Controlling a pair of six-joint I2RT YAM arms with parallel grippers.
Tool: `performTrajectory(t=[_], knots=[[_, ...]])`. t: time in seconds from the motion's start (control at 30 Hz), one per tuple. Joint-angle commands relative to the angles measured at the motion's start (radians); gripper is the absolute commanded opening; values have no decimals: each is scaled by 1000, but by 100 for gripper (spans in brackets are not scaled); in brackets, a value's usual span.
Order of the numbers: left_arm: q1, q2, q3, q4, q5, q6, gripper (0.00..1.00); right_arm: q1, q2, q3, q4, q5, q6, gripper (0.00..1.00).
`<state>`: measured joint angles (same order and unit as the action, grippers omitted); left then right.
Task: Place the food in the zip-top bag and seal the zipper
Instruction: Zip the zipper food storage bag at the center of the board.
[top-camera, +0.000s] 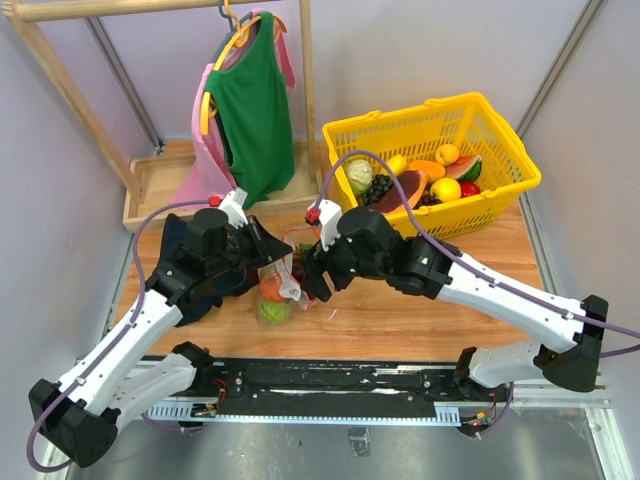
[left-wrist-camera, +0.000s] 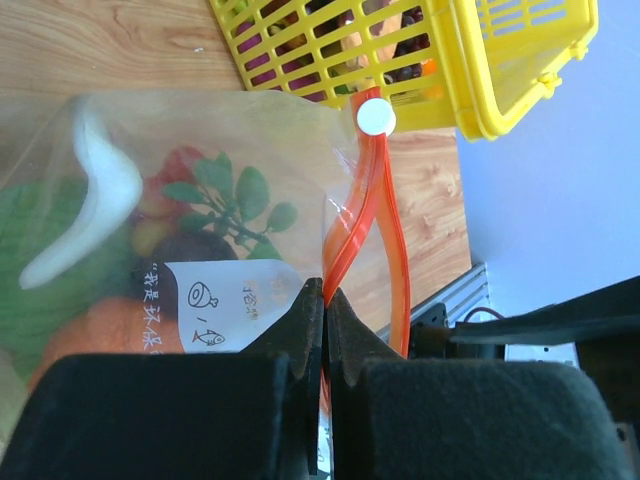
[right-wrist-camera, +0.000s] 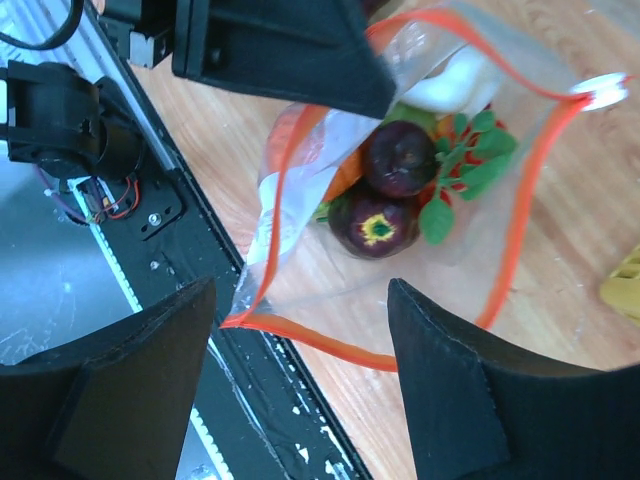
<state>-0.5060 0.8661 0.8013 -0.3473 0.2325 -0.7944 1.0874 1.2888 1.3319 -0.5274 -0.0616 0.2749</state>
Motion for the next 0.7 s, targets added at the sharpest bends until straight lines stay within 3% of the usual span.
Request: performTrajectory(t=[0.0, 0.17, 0.33, 0.5, 0.57, 0.67], knots=[[4, 8, -3, 31, -19, -8, 0, 45, 47, -33, 67, -21, 69, 70], [4, 21, 8, 36, -29, -8, 1, 70, 119, -14, 59, -37, 51, 64], [4, 36, 18, 51, -36, -5, 1, 72, 171, 21, 1, -38, 7, 47], [4, 56, 58, 40, -47, 21, 1, 72, 187, 108, -136, 60, -109, 4], [4, 64, 85, 25, -63, 38, 2, 72, 188, 155, -203, 103, -175, 1], [6, 71, 125, 15, -80, 65, 11, 73, 188, 215, -290, 152, -277, 1]])
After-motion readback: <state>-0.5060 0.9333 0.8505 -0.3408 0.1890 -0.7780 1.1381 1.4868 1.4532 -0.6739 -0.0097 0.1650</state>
